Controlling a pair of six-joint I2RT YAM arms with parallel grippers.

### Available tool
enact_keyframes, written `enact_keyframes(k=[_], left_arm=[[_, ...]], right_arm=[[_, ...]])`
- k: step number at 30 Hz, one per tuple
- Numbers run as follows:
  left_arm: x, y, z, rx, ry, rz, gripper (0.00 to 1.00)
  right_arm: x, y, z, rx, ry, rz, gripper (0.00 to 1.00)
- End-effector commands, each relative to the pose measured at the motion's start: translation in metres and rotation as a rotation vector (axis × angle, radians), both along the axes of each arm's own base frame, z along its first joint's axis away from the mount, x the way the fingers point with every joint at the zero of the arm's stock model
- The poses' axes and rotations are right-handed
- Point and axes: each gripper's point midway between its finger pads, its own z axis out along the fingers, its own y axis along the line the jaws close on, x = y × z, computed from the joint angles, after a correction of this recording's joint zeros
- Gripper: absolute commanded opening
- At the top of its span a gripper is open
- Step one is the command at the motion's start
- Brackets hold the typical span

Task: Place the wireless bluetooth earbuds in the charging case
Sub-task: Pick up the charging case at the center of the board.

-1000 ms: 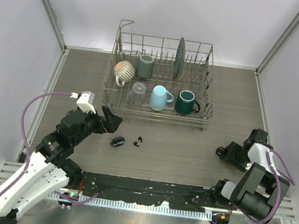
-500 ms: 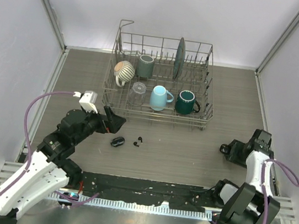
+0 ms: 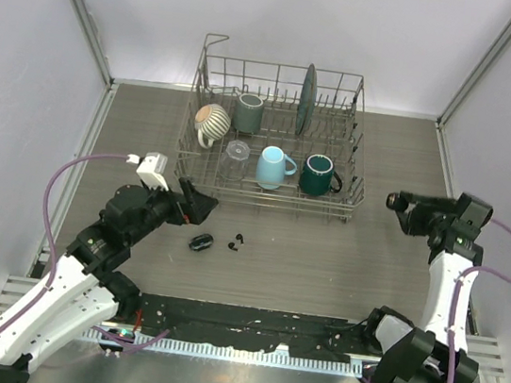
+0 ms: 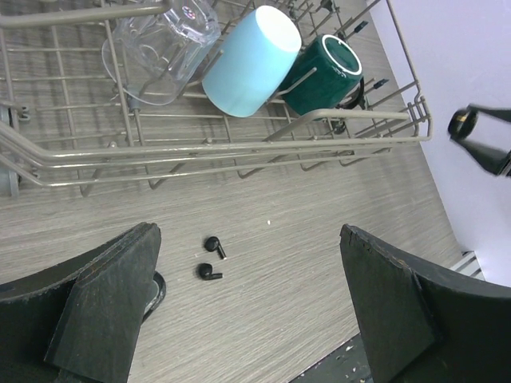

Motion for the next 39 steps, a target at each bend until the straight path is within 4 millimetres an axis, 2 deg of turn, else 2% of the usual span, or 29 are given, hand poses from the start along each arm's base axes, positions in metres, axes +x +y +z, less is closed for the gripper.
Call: enact_keyframes(k=[1,3,7,11,12,15,17,21,24,27,29,30,31,32,34,35,36,38,39], left_arm=[[0.010,-0.002,0.037,-0.056,-0.117,0.012,1.00],[0.011,-0.004,0.041,-0.064,-0.130,0.006,1.00],[0.013,-0.006,0.042,-0.079,-0.144,0.002,1.00],[0.016,-0.008,0.044,-0.090,-0.156,0.002,1.00],[0.018,-0.008,0.045,-0.089,-0.154,0.009,1.00],[0.024,-0.002,0.051,-0.090,-0.156,0.059,1.00],[0.028,0.000,0.053,-0.096,-0.152,0.087,1.00],[0.042,0.025,0.061,-0.158,-0.139,0.277,1.00],[0.041,0.032,0.074,-0.182,-0.179,0.307,1.00],[0.036,0.026,0.086,-0.161,-0.224,0.240,1.00],[0.032,0.020,0.087,-0.160,-0.210,0.207,1.00],[0.030,0.017,0.090,-0.102,-0.256,0.155,1.00],[0.025,0.008,0.099,-0.121,-0.291,0.098,1.00],[0.026,0.008,0.095,-0.134,-0.290,0.105,1.00],[0.023,0.006,0.107,-0.178,-0.349,0.089,1.00],[0.023,0.006,0.102,-0.174,-0.353,0.083,1.00],[0.022,0.007,0.104,-0.179,-0.368,0.085,1.00],[0.022,0.007,0.104,-0.180,-0.387,0.083,1.00],[0.021,0.005,0.104,-0.178,-0.396,0.074,1.00]], right_arm=[[0.041,0.032,0.113,-0.076,-0.411,0.247,0.01],[0.042,0.041,0.142,-0.114,-0.488,0.302,0.01],[0.041,0.066,0.184,-0.178,-0.635,0.427,0.01],[0.036,0.105,0.208,-0.174,-0.729,0.582,0.01],[0.037,0.110,0.216,-0.199,-0.749,0.598,0.01],[0.037,0.135,0.226,-0.217,-0.775,0.649,0.01],[0.039,0.144,0.229,-0.214,-0.785,0.664,0.01],[0.035,0.175,0.221,-0.161,-0.783,0.732,0.01],[0.034,0.186,0.216,-0.156,-0.775,0.736,0.01],[0.030,0.202,0.214,-0.142,-0.773,0.760,0.01],[0.029,0.211,0.215,-0.132,-0.780,0.770,0.01],[0.027,0.219,0.216,-0.116,-0.782,0.781,0.01],[0.028,0.222,0.215,-0.115,-0.779,0.773,0.01],[0.029,0.225,0.216,-0.103,-0.778,0.763,0.01],[0.026,0.235,0.216,-0.082,-0.777,0.755,0.01],[0.028,0.235,0.212,-0.068,-0.763,0.721,0.01],[0.028,0.238,0.220,-0.060,-0.800,0.706,0.01],[0.025,0.245,0.217,-0.032,-0.797,0.683,0.01],[0.022,0.248,0.223,-0.008,-0.817,0.669,0.01]])
